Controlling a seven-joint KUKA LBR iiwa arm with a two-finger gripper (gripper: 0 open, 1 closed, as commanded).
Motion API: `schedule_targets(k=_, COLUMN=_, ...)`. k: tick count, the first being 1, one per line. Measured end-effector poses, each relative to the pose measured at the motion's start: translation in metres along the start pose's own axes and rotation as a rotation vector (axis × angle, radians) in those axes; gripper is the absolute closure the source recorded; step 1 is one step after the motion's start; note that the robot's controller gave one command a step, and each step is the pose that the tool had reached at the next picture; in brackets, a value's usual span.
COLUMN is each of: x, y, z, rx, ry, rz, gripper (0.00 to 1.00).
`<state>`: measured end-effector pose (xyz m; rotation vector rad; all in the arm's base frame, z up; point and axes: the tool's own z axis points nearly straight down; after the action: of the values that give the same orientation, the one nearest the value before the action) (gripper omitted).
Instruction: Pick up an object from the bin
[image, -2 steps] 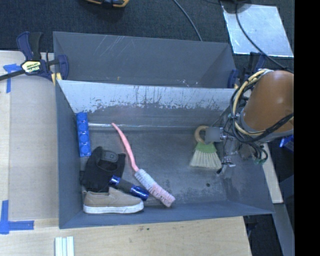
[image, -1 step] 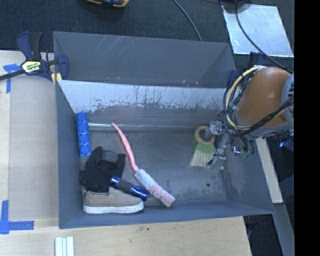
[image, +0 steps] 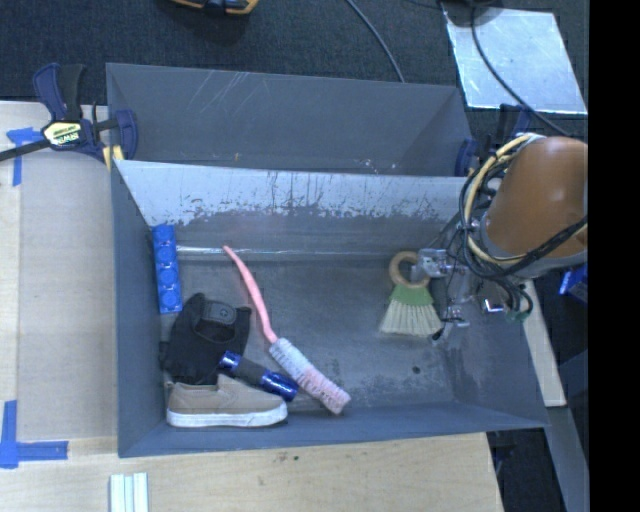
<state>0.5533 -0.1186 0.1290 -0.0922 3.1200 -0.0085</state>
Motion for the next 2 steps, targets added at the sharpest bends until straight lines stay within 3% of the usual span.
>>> schedule_targets(k=1, x=-0.0132, y=0.0016, z=0.0153, rx=0.000, ry=-0.006, rz=0.178, gripper=0.00)
schedule_targets(k=2, x=-0.0104, y=-0.0002, z=0.0122, rx=0.001, ry=-0.004, rz=0.063, gripper=0.00)
